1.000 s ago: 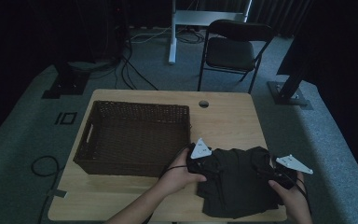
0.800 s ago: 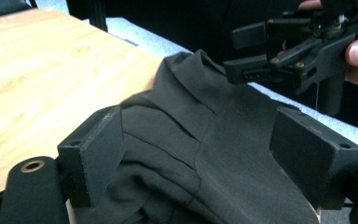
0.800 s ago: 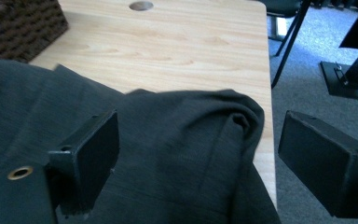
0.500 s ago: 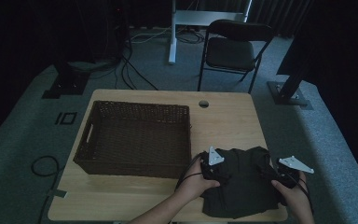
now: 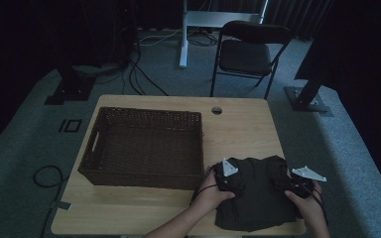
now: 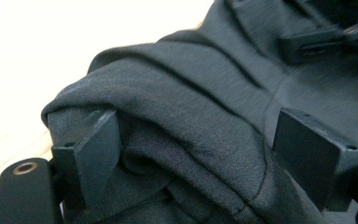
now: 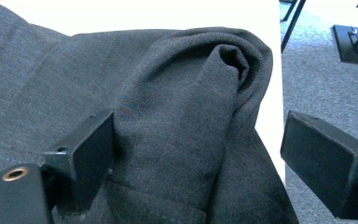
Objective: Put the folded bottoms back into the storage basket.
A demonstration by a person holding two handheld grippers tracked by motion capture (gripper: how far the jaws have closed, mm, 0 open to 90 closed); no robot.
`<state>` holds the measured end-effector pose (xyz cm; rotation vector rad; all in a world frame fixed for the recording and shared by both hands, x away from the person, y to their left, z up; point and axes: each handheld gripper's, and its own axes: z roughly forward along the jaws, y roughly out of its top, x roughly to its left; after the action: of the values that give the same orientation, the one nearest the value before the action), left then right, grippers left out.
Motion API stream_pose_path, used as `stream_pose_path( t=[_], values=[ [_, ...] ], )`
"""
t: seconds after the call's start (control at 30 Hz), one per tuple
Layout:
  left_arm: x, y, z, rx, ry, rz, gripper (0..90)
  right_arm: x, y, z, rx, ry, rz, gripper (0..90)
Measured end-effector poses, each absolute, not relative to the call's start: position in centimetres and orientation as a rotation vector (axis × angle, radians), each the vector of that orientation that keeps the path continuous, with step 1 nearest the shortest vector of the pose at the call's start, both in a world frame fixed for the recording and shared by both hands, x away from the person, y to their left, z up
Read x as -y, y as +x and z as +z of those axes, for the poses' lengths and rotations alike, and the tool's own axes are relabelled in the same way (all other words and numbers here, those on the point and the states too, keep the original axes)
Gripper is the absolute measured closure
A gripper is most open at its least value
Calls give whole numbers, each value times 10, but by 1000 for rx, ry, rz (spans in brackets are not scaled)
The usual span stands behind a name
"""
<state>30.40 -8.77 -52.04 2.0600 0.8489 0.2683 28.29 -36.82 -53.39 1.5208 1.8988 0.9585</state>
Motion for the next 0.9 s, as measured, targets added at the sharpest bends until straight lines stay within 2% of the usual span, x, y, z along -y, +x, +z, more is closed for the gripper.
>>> stream_pose_path(
  t=[0.23, 0.4, 0.73, 0.77, 0.83, 0.9],
  values=[
    [93, 308, -533, -875, 2064, 311, 119, 369, 288, -540, -1904, 1595, 1006, 106],
    [96, 310, -543, -899, 2059, 260, 20, 369, 290, -543, -1931, 1631, 1030, 124],
    [98, 317, -549, -927, 2040, 203, 23, 372, 294, -547, -1947, 1710, 1087, 157],
    [98, 318, -549, -924, 2045, 195, 28, 372, 294, -548, -1944, 1720, 1097, 178],
    [98, 320, -549, -911, 2053, 190, 55, 372, 294, -547, -1966, 1712, 1135, 282],
    [100, 320, -548, -896, 2063, 202, 95, 372, 294, -547, -1975, 1726, 1154, 332]
  ],
)
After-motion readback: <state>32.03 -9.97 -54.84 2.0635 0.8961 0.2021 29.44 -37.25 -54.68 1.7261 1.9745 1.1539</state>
